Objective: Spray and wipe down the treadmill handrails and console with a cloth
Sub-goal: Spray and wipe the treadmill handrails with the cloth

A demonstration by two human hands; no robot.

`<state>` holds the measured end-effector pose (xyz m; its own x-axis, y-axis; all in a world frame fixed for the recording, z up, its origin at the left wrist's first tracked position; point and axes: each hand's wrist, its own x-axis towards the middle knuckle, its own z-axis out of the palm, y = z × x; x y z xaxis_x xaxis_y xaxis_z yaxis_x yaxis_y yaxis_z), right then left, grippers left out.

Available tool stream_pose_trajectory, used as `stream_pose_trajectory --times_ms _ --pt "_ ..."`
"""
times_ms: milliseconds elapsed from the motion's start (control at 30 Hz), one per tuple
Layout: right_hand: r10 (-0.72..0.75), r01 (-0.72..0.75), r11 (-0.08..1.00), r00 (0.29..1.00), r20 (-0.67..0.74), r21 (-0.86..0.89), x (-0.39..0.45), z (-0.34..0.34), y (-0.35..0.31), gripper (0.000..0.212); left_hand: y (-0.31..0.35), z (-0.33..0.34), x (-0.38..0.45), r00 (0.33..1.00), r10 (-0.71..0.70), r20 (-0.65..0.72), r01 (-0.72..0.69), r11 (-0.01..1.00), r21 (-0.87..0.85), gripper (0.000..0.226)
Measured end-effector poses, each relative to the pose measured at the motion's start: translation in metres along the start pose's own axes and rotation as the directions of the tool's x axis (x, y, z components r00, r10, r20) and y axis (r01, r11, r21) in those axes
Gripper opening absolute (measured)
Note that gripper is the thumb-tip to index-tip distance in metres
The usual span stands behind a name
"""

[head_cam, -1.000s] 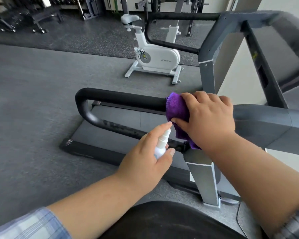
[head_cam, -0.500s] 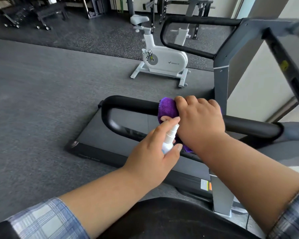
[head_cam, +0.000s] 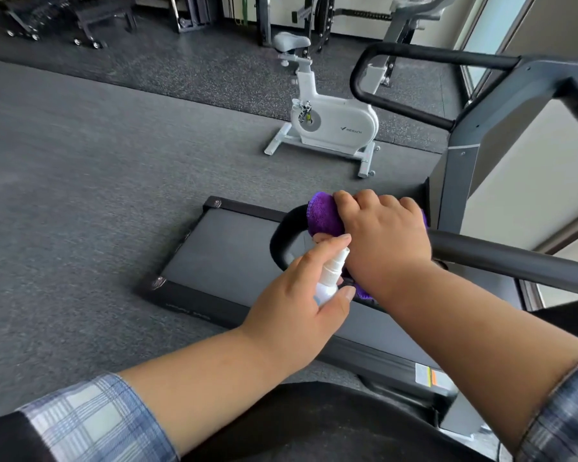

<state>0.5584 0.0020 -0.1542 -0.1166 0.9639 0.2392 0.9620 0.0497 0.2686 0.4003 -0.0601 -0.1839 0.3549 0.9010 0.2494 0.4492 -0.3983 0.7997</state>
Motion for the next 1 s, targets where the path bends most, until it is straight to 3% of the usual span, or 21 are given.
stream_pose_trajectory --times_ms 133,333,467,700,833,1000 --pt "-0.029 0.029 1.000 0.999 0.031 -0.009 0.016 -0.011 -0.028 0.064 -0.026 -0.017 -0.009 0.999 -0.052 -0.014 0.051 0.996 -0.070 0.056" --pt "-0.203 0.240 0.945 0.963 0.177 -0.221 0.040 -0.018 -0.084 0.043 -0.061 -0.033 -0.015 0.955 -0.269 -0.129 0.235 0.945 -0.227 0.051" --pt "-0.234 0.339 0.853 0.928 0.291 -0.396 0.053 -0.005 -0.116 0.038 -0.076 -0.036 -0.023 0.884 -0.435 -0.168 0.365 0.870 -0.333 0.052" --pt "-0.276 0.578 0.578 0.803 0.528 -0.576 0.045 0.030 -0.156 0.051 -0.087 -0.047 -0.042 0.886 -0.440 -0.147 0.364 0.855 -0.369 0.055" --pt "-0.313 0.593 0.615 0.788 0.530 -0.520 0.049 0.017 -0.152 0.046 -0.087 -0.056 -0.052 0.884 -0.442 -0.148 0.353 0.843 -0.406 0.054" --pt "-0.291 0.411 0.844 0.890 0.351 -0.343 0.048 -0.010 -0.118 0.035 -0.083 -0.061 -0.047 0.894 -0.427 -0.134 0.342 0.845 -0.412 0.052"
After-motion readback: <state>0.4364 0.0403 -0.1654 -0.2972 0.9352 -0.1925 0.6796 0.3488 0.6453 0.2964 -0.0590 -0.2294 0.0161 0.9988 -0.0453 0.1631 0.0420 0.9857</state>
